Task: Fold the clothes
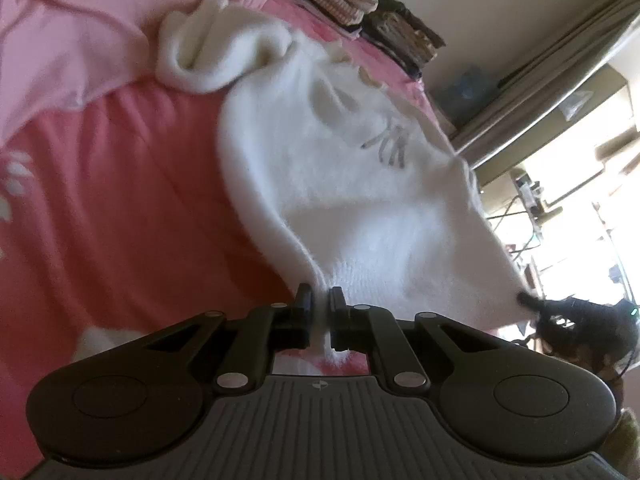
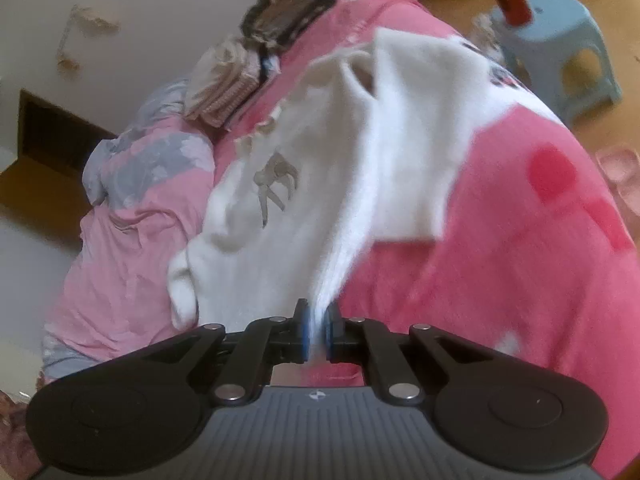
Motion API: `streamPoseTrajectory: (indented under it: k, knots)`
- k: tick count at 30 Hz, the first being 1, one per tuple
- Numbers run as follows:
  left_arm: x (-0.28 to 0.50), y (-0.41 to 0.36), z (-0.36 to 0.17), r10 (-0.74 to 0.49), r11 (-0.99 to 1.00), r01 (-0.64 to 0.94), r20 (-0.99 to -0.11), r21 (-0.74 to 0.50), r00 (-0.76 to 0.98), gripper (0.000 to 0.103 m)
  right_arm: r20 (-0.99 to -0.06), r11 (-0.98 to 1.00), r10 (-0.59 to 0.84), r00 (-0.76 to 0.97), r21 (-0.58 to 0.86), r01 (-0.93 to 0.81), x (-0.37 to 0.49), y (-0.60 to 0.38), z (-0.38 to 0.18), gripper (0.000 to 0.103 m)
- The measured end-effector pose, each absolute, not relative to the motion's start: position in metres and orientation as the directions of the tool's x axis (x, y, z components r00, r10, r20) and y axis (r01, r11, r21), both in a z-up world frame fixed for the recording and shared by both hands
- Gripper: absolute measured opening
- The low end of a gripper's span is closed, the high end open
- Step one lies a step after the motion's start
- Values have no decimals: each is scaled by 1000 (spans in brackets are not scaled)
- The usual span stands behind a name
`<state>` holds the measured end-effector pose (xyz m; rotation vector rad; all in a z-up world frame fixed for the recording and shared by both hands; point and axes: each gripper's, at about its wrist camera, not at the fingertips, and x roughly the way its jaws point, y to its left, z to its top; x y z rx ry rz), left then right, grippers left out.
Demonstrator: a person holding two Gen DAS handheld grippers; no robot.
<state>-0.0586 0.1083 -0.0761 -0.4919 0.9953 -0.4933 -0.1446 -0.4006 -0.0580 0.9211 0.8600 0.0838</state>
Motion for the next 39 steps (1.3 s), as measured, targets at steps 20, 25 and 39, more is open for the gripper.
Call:
streamPoseTrajectory:
  k: [20,25,39]
  knots:
    - [-64,107,-114,-431,902,165,-814,-399,390,25,-819,768,181,544,463,443,-181,-395,-100,22]
    - [-70,108,-102,-423,906,185,-790,-381,444,25,-780,893,82,620,333,302,-186,-356,-65,22]
    - [-32,93,-106,-322,945,142,-772,-293,548,7,-763,978,125,634,204,53,-147,-282,-69,22]
